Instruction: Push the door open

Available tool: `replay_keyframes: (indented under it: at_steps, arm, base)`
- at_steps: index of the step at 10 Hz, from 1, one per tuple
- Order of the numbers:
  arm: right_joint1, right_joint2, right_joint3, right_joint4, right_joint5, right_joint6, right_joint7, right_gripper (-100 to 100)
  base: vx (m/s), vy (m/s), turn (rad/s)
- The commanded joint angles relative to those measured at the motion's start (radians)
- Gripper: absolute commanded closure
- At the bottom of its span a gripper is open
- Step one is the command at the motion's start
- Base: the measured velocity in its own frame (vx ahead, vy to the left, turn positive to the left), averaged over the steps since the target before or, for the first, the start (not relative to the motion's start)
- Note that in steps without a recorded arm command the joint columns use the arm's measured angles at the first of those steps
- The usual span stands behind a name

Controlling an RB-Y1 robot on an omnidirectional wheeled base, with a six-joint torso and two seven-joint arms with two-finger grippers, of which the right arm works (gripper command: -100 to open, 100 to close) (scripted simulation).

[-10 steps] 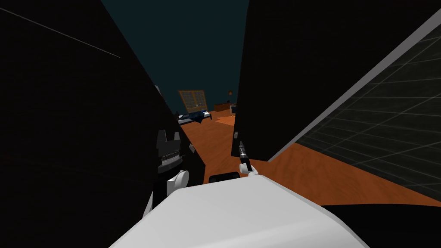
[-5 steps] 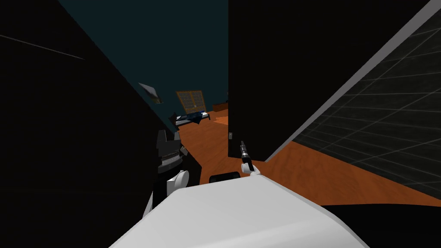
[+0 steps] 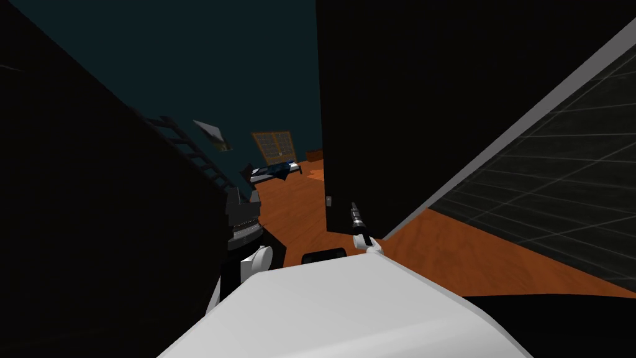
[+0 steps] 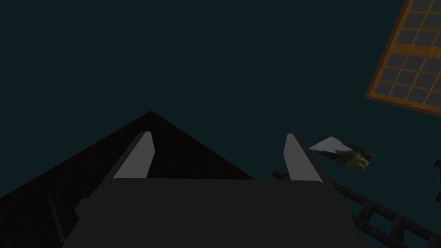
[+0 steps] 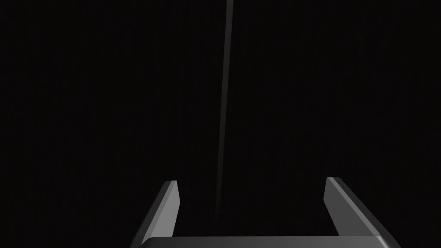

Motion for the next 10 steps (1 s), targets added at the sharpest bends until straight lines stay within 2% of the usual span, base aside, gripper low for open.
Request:
replay_keyframes:
  at_steps: [1,3,4,10]
  arm:
    - [-0.001,-0.006,-0.002,-0.002,-0.001,0.002,0.002,-100]
    - [-0.002,0.003,-0.005,0.000,-0.002,0.000,0.004,-100]
    - [-0.003,0.014,-0.006,0.002,-0.002,-0.002,0.005,-100]
    - [-0.006,0.113,-0.011,0.007,-0.004,-0.006,0.008,-100]
  base:
    - [0.185,0.007,0.021]
    - [0.172,0.062,0.031]
    - [0.159,0.091,0.037]
    - [0.106,0.143,0.031]
